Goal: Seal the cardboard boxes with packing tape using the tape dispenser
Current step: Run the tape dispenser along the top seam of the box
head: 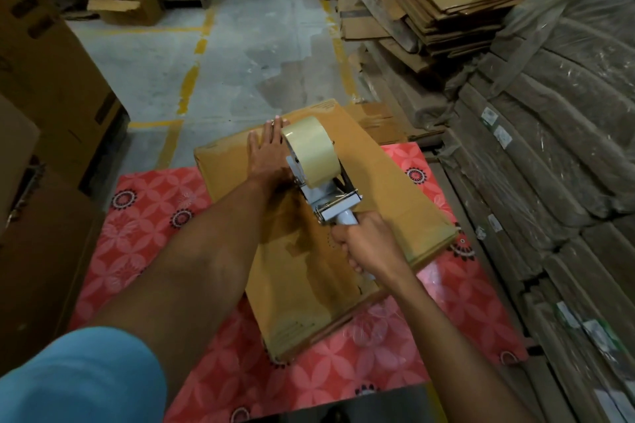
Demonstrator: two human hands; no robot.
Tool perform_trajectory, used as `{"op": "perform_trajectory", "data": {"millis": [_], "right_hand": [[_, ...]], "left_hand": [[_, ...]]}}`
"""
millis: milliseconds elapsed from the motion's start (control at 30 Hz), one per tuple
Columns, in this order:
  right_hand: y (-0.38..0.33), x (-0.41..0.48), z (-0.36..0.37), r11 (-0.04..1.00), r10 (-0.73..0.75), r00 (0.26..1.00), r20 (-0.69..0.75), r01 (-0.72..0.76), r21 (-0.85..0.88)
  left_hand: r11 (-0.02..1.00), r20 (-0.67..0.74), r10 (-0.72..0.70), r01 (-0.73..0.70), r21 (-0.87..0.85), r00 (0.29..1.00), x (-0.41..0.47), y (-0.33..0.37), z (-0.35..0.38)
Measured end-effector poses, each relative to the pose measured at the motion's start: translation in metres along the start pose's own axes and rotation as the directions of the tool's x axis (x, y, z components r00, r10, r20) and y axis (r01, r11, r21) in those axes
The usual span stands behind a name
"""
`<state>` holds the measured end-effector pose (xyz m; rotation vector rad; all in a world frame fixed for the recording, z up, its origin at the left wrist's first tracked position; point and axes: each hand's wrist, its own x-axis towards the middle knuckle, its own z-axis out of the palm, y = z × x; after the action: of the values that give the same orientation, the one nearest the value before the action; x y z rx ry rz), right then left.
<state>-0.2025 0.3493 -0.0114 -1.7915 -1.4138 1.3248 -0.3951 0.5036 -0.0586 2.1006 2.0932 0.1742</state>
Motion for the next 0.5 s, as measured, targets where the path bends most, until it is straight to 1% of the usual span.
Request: {"op": "perform_trajectory", "data": {"millis": [33,67,133,167,267,367,433,467,500], "right_hand": [[0.002,-0.003,-0.002,1.0,-0.001,1.0,0.0,0.001,-0.029],[0.004,-0.009,-0.005,0.999,0.006,1.0,0.001,-0.006,-0.047],[0.014,-0.025,-0.013,0.999,0.036,0.999,0.002,-0.036,-0.021],[0.02,-0.034,-0.017,0.999,0.048,0.999,0.008,-0.048,0.001],[0.041,-0.064,-0.031,0.997,0.046,0.998,0.05,-0.048,0.054],[0.058,-0.077,-0.035,0.99,0.068,0.996,0.057,-0.074,0.119],[0.061,-0.076,-0.034,0.983,0.077,0.996,0.035,-0.082,0.166],[0.06,-0.075,-0.033,0.979,0.082,0.996,0.028,-0.085,0.186],[0.058,-0.074,-0.033,0.976,0.086,0.996,0.021,-0.089,0.199]], "left_hand": [[0.996,-0.012,-0.033,0.032,-0.084,0.999,-0.005,0.004,-0.002],[0.992,-0.024,-0.035,0.031,-0.123,0.999,-0.005,0.007,-0.004],[1.0,-0.019,0.02,-0.02,-0.003,1.0,0.006,0.003,0.002],[1.0,-0.002,0.012,-0.012,0.014,1.0,0.013,0.001,0.005],[1.0,0.02,-0.021,0.021,0.003,1.0,0.018,0.003,0.005],[0.998,0.027,-0.053,0.052,0.02,0.998,0.016,0.008,0.001],[0.993,0.059,-0.107,0.11,-0.041,0.992,0.009,0.017,-0.003],[0.992,0.062,-0.108,0.112,-0.061,0.992,0.0,0.025,-0.001],[0.996,0.044,-0.081,0.083,-0.045,0.996,-0.014,0.033,0.003]]}}
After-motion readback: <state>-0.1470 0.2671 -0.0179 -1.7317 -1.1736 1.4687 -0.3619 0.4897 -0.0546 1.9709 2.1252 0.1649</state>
